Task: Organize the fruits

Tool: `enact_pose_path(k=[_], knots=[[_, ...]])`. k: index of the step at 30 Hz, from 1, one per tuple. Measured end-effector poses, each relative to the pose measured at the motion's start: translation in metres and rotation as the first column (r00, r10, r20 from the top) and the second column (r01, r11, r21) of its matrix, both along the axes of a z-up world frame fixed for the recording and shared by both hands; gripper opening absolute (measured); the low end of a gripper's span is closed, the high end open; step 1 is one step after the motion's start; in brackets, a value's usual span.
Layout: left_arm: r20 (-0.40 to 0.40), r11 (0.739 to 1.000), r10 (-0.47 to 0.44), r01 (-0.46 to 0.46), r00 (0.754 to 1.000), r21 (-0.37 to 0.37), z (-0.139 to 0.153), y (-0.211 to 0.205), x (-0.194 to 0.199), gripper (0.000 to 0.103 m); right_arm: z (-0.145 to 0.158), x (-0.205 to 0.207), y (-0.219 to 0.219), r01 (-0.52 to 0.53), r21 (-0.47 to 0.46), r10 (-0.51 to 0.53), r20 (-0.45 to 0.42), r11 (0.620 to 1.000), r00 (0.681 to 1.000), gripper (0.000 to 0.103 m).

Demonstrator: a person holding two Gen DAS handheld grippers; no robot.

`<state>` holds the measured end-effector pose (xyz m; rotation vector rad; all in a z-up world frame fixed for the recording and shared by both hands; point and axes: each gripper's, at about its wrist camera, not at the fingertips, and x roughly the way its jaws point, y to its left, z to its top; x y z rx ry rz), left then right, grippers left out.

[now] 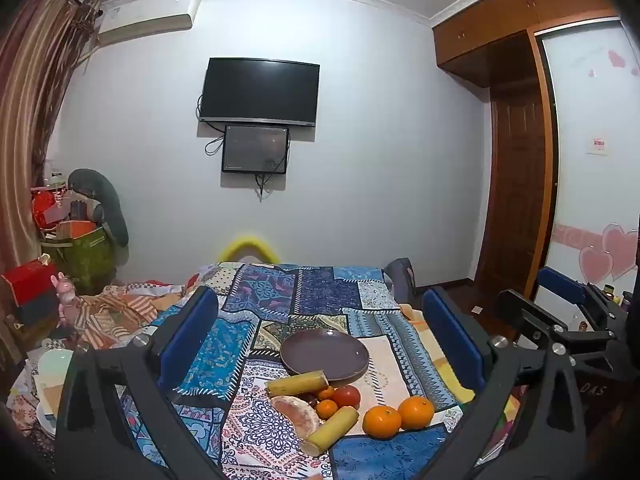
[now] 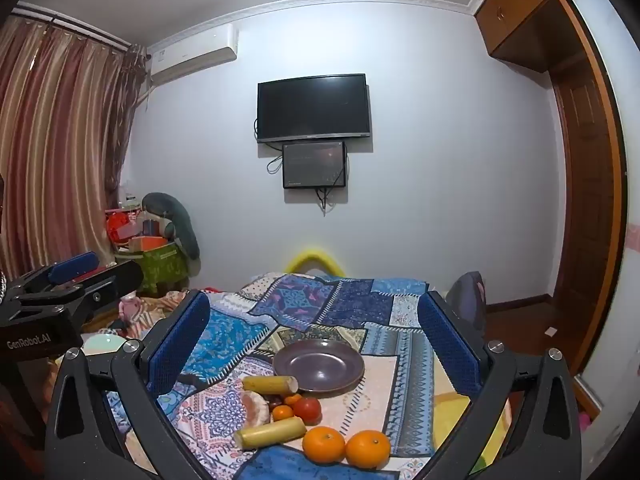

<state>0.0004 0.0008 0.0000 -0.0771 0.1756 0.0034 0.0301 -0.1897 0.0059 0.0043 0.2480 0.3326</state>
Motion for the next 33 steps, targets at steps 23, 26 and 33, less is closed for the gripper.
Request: enact_pose_path(k=[23,26,33], knots=[[0.013,0.999,-0.028,0.027,1.000,0.025,-0.0028,-0.0044,0.0004,0.103,0.0051,-0.0013,-0.0041,0.010,0.009,-0.010,0.000,1.000,1.000,0.103],[0.011,0.999,-0.030,0.030,0.999,0.027,-0.0037,-0.0056,0.0020,0.103,0.0036,-0.0010,-0.0041,0.012,0.010,-0.012,0.000,1.000,1.000,0.103],[0.010,0.999,-0.038,0.038,0.999,0.031,-0.0038,-0.0049,0.0030,0.103,0.0048,-0.0009,-0.0055,0.019,0.017,-0.019,-0.002,1.000,1.000,0.103]])
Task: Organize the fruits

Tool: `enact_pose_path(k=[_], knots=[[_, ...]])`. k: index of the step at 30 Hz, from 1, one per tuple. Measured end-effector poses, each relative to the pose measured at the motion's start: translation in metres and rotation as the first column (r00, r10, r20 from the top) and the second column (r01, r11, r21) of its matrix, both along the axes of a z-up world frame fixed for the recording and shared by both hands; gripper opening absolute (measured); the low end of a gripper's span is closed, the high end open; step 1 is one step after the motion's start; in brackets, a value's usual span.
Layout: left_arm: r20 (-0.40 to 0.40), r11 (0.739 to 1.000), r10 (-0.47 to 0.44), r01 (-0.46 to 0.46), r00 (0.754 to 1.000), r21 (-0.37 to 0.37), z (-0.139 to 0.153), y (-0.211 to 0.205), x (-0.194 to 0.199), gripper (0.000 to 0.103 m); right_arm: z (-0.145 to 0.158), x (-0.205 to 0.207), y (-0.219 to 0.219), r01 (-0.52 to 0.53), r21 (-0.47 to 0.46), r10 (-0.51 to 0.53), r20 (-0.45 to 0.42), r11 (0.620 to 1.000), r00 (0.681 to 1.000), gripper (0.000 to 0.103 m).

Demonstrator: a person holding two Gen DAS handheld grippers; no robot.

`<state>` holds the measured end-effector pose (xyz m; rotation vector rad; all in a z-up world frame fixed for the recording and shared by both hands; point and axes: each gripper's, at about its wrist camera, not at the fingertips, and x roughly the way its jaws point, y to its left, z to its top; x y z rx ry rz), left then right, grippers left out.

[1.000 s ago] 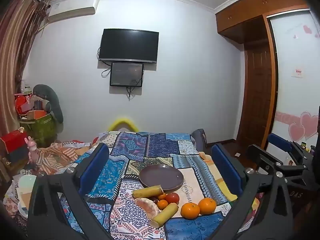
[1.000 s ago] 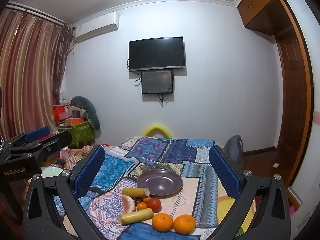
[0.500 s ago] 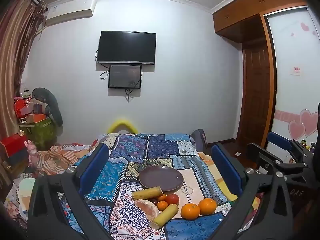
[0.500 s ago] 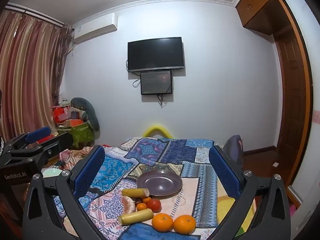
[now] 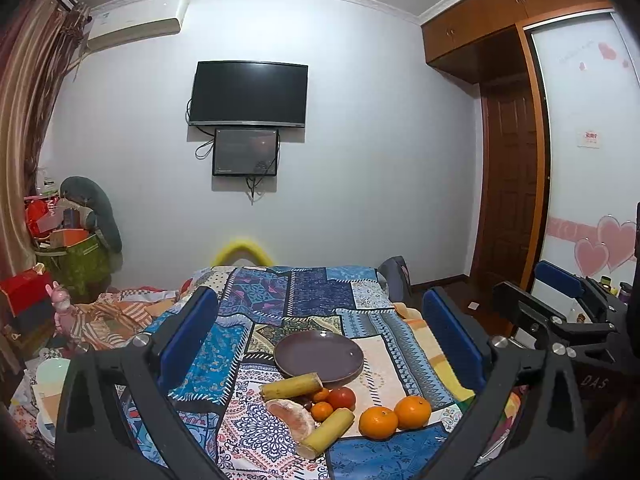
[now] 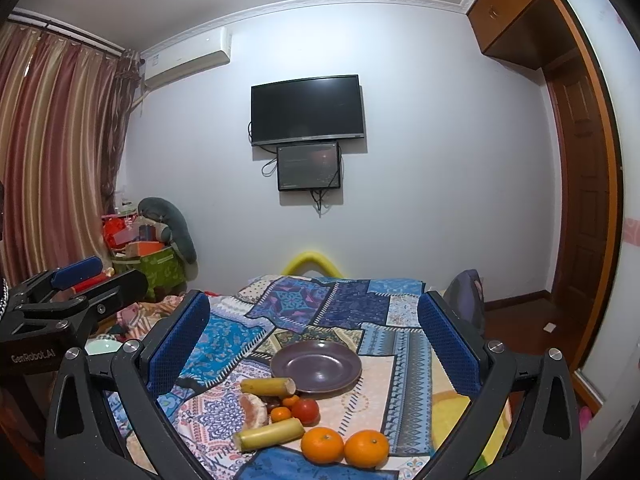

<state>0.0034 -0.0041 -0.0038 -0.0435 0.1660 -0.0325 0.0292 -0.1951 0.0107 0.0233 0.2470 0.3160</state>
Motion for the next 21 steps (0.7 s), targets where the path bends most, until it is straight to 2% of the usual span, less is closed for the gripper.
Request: enact_pose_path(k=[21], knots=[[0.002,1.000,-0.001,0.001,1.000,0.005,0.0010,-0.0003,-0.0002,0.103,0.0020,0.0019,-0.0010,0.000,0.001,0.000,0.002,1.000,1.000,0.103]])
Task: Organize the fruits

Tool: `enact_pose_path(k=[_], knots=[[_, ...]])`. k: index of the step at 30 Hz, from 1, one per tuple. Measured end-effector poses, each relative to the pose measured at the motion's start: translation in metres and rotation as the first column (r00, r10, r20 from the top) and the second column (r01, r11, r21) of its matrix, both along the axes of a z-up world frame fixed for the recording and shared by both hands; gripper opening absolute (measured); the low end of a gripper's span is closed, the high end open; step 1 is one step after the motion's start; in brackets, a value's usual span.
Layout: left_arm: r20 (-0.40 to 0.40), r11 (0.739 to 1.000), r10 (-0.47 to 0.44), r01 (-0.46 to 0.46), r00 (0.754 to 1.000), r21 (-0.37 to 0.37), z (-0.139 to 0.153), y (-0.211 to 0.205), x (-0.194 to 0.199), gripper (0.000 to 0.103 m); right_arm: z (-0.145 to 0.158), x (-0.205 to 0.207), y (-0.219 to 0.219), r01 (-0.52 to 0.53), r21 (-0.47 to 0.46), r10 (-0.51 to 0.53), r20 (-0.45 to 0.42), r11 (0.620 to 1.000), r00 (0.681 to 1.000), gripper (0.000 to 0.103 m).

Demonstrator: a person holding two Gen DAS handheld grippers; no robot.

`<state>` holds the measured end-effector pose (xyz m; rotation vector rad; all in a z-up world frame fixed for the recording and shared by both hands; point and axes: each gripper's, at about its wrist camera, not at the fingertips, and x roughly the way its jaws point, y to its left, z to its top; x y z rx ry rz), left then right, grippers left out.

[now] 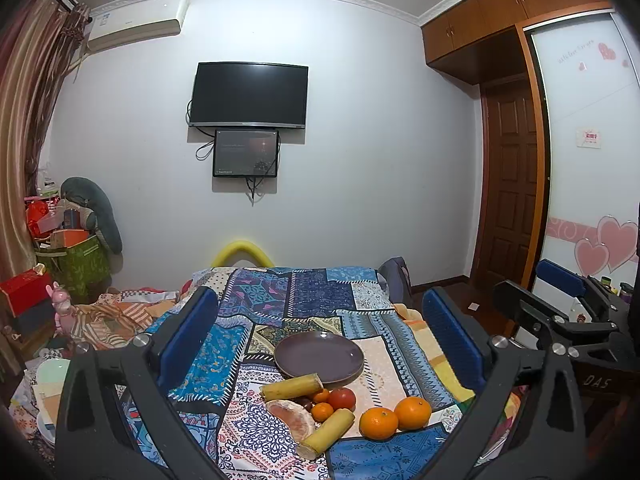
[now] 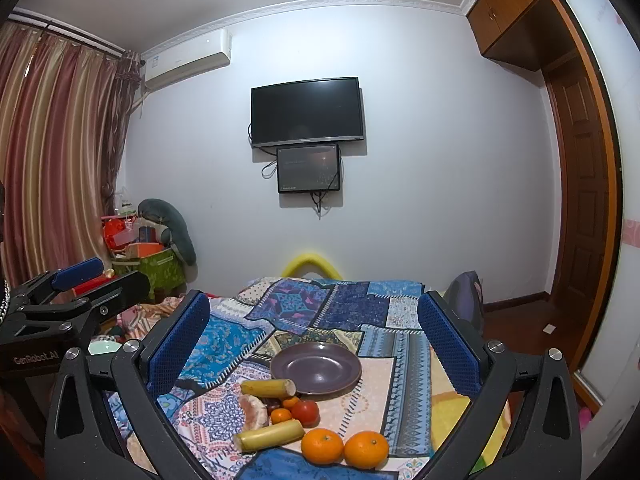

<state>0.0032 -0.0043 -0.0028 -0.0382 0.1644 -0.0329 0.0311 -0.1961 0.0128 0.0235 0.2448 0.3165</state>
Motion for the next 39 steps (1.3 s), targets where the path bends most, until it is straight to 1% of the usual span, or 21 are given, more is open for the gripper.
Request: enact_pose_path(k=[31,35,39], knots=[[-0.006,1.000,-0.001,0.001,1.000,0.015,-0.002,-0.004,0.001,0.103,-0.003,-0.003,-0.001,0.002,0.004,-0.002,0.008,1.000,1.000,0.103],[-0.030,1.000,-0.004,0.005,1.000,0.017,-0.004,-0.002,0.009,0.103,-0.008,0.004,-0.003,0.009,0.011,-0.008,-0.024,1.000,1.000,0.103],[-0.072,1.000,-0.010,0.011,0.997,0.008,-0.012,0.005,0.023,0.103,-0.018,0.014,-0.007,0.016,0.005,-0.016,-0.055,1.000,0.998,0.103]])
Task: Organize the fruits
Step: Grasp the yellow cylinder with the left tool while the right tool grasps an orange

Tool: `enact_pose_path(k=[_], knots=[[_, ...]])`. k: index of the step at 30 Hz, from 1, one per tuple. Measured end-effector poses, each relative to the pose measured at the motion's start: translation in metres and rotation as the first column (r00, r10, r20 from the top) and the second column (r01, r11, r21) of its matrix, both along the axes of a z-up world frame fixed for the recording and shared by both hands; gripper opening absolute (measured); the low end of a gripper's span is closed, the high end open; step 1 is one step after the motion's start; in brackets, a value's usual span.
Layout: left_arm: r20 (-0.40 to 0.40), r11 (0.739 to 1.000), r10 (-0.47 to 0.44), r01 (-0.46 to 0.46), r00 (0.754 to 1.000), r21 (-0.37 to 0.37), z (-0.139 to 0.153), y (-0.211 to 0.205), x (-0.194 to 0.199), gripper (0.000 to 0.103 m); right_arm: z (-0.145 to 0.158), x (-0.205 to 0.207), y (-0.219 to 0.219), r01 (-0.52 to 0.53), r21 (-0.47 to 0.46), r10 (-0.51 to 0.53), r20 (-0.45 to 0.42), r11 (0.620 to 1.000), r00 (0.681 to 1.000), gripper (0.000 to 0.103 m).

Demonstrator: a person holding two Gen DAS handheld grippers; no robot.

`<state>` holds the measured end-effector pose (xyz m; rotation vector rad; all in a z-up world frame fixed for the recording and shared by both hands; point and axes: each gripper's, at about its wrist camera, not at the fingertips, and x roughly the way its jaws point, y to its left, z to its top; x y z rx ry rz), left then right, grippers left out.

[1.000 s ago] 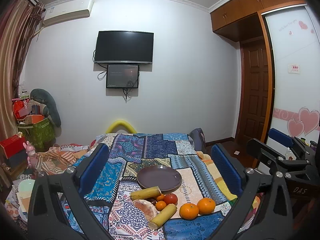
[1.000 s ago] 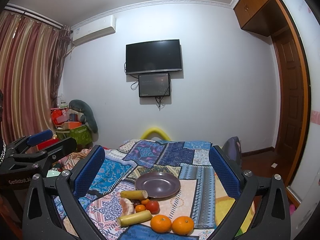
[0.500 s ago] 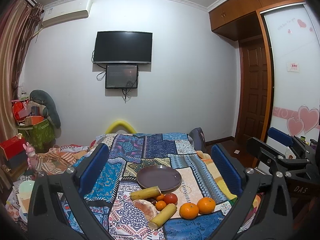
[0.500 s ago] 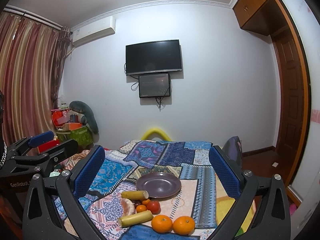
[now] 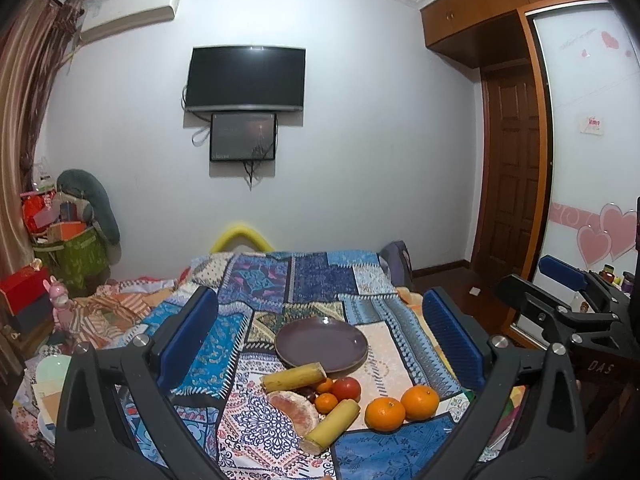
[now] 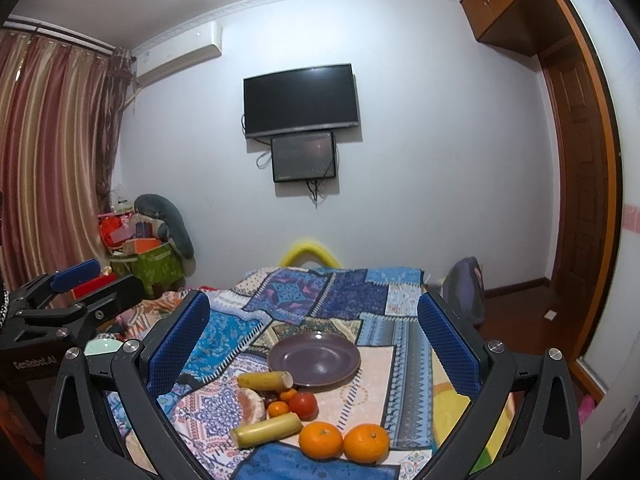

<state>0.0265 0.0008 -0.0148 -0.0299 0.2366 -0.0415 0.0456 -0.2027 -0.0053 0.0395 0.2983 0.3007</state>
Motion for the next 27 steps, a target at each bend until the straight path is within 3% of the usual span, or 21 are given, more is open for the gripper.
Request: enact_pose_path(k=[8,15,20,24,27], knots=[[-0.137,1.000,0.001,0.001,0.991,0.015,-0.023,0.016,0.045,0.087,-0.027,0.025,-0.012,0.030,-0.060,-0.035,-0.093,0.998,0.995,0.103],[-0.277,0.997,-0.003,0.023,0.961,0.069,-0.057,0.024,0.088,0.078,-0.058,0.050,-0.021,0.007,-0.115,-0.032,-0.221,0.993,0.975,0.101],[-0.371,0.996,-0.037,0.066,0.928,0.067,-0.084,0.025,0.112,0.074,-0.080,0.066,-0.025,-0.029,-0.137,-0.015,-0.314,0.990,0.949,0.085],[-0.451,0.991,-0.079,0.118,0.889,0.058,-0.109,0.019,0.129,0.073,-0.102,0.077,-0.032,-0.069,-0.128,0.013,-0.400,0.989,0.917,0.080],[-0.507,0.988,-0.103,0.149,0.856,0.050,-0.126,0.013,0.143,0.065,-0.116,0.082,-0.036,-0.080,-0.144,0.008,-0.441,0.986,0.898,0.079]])
